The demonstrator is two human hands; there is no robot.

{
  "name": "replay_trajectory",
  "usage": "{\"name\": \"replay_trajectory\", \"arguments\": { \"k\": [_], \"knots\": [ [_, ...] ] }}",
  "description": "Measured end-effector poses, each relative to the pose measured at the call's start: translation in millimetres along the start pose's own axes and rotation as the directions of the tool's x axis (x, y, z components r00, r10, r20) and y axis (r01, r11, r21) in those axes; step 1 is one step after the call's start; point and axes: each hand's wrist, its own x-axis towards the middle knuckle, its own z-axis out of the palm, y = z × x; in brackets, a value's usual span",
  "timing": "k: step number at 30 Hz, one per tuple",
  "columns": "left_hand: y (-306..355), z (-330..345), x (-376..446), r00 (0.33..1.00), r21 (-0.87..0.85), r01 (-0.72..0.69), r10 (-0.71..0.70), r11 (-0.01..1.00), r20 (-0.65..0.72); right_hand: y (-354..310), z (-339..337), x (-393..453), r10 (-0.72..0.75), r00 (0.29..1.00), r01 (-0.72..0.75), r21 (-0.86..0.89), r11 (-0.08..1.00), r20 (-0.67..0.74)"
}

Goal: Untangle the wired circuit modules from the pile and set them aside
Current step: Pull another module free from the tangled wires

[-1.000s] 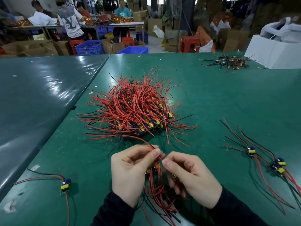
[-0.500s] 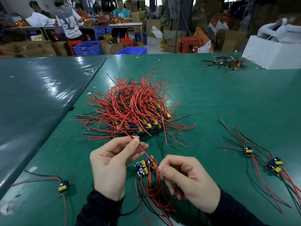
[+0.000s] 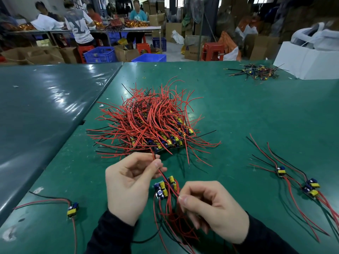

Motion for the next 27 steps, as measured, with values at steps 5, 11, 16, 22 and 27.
{"name": "replay_trajectory", "arguments": {
  "k": [5,11,16,22,27],
  "knots": [
    [-0.9,-1.2,1.3,1.000,0.066,-0.024,0.023,0.998,0.009,1.3,-0.2,0.1,0.005,1.000,-0.005,-0.004,1.000,0.006],
    [-1.6,-2.1,3.4,0.999,0.046,-0.033,0.034,0.998,-0.009,4.4,-0.4,-1.7,-0.021,0.999,0.023,-0.043,0.999,0.036],
    [-0.4,-11.3,10.5,0.998,-0.056,0.034,-0.037,0.998,-0.056,5.8,0.1,-2.0,-0.007,0.999,0.010,-0.059,0.998,0.052],
    [-8.3,-12.5,9.2,0.984,0.206,-0.133,0.154,0.969,-0.086,5.5,2.1,-1.9,0.021,0.998,-0.016,-0.085,0.996,0.058],
    [-6.5,-14.2,8.2,0.948,0.323,-0.263,0.306,0.909,-0.087,7.4,3.4,-1.3,0.031,0.999,-0.028,-0.072,0.997,0.034]
  ]
}}
